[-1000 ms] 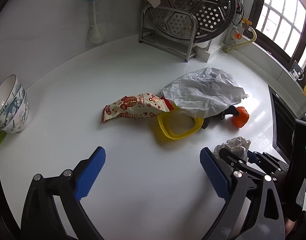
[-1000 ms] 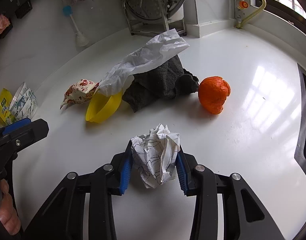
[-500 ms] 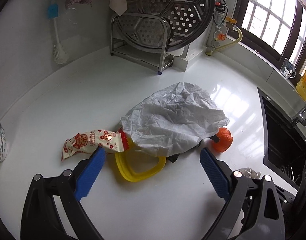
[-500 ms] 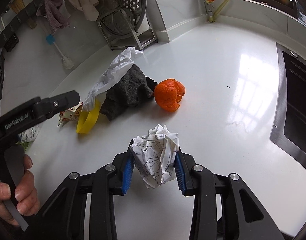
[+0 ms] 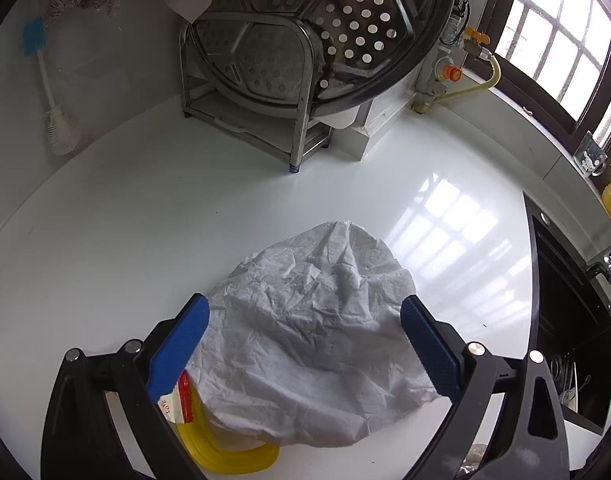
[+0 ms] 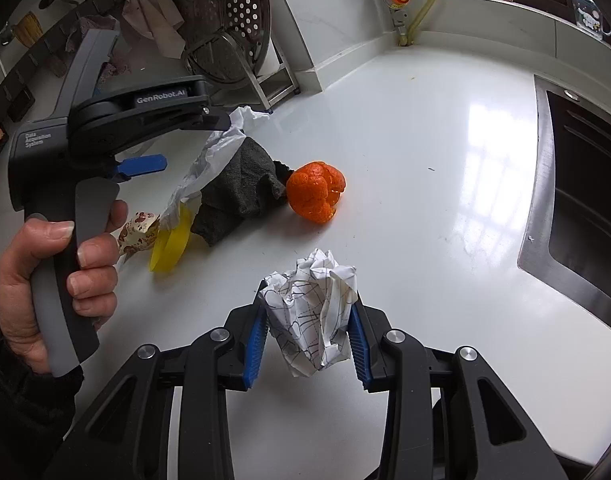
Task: Collect trash
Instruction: 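Grasp the crumpled white paper with the right tool while the left tool grasps the white plastic bag, then lift the white plastic bag with the left tool while the right tool carries the paper over the bin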
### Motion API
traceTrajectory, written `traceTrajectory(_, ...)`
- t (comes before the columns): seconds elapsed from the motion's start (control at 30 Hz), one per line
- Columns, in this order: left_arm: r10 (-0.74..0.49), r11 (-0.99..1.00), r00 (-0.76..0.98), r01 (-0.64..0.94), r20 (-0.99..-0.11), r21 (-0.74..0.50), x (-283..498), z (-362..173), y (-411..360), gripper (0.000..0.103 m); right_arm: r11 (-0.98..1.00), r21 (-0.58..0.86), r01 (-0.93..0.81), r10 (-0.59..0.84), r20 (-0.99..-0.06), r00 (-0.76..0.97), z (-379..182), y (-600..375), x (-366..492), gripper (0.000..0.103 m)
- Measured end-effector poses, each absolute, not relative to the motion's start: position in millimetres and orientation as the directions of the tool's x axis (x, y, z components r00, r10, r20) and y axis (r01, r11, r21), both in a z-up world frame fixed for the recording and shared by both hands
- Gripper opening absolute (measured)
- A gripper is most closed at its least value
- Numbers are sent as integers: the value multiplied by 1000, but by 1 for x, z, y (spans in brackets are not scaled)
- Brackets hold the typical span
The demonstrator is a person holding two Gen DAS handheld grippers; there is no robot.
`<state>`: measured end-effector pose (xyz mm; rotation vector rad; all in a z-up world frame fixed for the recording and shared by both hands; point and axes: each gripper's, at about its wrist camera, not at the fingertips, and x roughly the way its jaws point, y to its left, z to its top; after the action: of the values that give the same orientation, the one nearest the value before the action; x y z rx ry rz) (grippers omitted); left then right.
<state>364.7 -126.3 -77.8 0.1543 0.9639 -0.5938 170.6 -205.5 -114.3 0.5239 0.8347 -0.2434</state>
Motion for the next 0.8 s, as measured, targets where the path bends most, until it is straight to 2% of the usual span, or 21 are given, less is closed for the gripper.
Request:
traceTrajectory(0.07, -376, 836, 428, 540, -822, -102, 367, -86, -133, 95, 846, 346, 406, -7, -753, 658, -112, -206, 169, 35)
traceTrajectory(0.1, -375, 833, 420, 544, -827, -102, 367, -90, -135, 91, 845, 347, 406, -8, -752, 660, -111, -207, 168, 35)
traceTrajectory(0.13, -374, 833, 413, 544, -830, -105, 367, -92, -134, 81, 845, 348, 406, -9, -750, 661, -111, -207, 168, 35)
traceTrajectory(0.43, -426, 811, 400, 567, -811, -147, 359, -79, -128, 32, 845, 348, 406, -10, -749, 663, -109, -208, 164, 35)
traceTrajectory(0.5, -435, 807, 396, 570, -809, -155, 359, -75, -127, 27, 844, 352, 404, -8, -747, 665, -108, -209, 165, 35)
traceTrajectory(0.8, -471, 797, 396, 574, -789, -188, 352, -53, -110, 18, 844, 356, 401, -9, -739, 673, -103, -211, 162, 35)
